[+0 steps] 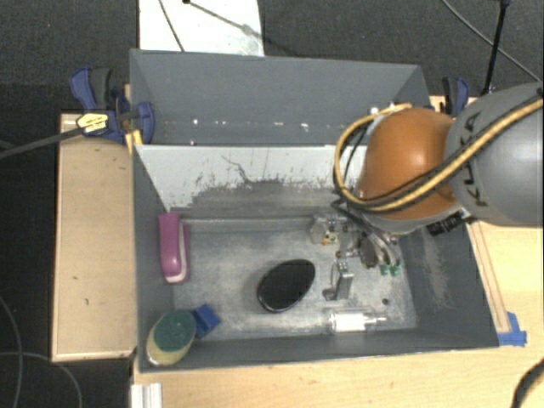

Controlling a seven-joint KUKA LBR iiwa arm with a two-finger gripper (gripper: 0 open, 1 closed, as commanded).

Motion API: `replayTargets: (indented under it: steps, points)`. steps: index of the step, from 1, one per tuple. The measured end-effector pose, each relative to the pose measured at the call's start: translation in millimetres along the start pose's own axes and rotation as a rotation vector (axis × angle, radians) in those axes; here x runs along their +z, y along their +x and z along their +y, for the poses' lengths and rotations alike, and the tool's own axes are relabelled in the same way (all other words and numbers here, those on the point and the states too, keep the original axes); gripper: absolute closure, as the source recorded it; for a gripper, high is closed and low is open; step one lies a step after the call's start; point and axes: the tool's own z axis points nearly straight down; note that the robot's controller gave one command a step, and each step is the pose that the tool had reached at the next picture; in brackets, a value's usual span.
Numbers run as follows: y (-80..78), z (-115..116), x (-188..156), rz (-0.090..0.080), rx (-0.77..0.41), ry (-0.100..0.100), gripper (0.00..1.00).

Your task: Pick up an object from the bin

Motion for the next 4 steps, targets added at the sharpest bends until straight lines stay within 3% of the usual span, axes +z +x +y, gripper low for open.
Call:
replayTargets:
  steps: [1, 2, 3, 4]
  points:
    - [20.7, 14, 52, 0.006, 0.079, 0.0, 0.0]
    - [34.8, 13, 58, 0.003, 0.13, 0.0, 0.0]
    - [15.0, 9, 80, -0.002, 0.453, 0.0, 0.0]
    - [15.5, 9, 80, -0.001, 0.452, 0.0, 1.0]
